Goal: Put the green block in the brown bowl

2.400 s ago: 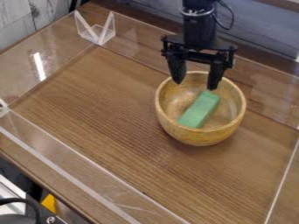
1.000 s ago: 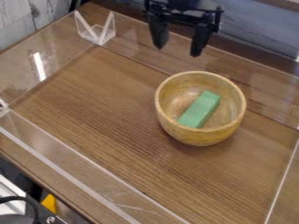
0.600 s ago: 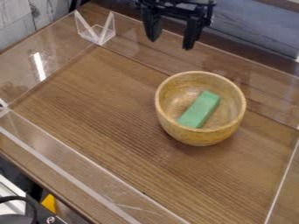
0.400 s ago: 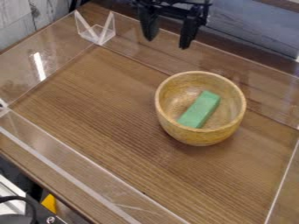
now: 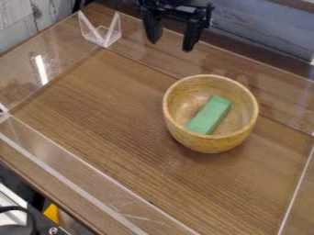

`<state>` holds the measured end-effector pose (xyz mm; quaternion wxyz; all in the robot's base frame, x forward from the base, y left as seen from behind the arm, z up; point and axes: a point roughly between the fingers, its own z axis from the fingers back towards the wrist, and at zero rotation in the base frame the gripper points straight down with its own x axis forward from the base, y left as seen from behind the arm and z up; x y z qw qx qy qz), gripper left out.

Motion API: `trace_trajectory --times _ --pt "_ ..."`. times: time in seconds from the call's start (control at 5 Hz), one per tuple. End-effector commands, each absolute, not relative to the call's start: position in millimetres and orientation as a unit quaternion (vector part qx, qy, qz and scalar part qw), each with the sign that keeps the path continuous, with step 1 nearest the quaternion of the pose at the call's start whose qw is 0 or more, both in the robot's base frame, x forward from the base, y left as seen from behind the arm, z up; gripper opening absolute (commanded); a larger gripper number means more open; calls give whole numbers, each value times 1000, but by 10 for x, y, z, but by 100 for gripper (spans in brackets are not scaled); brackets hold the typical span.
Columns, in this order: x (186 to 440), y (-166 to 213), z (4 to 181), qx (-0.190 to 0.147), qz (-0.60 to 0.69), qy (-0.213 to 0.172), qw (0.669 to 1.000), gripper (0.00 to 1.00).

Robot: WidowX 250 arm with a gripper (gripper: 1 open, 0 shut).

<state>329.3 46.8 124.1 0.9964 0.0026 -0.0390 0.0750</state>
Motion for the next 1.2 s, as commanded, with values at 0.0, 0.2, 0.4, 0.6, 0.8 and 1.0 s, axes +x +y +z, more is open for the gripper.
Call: trace_trajectory --times 0.0,0.2,0.4,0.6,0.8,1.0 --pt "3431 562 1376 8 77 -72 994 100" --pt "3500 614 1328 9 78 -72 994 100" --pt "3550 677 1290 12 80 -73 994 100" --pt "3609 741 1254 13 82 -73 994 100" --pt "3684 832 1217 15 87 -74 993 100" --pt "3665 853 1266 17 89 -76 993 100"
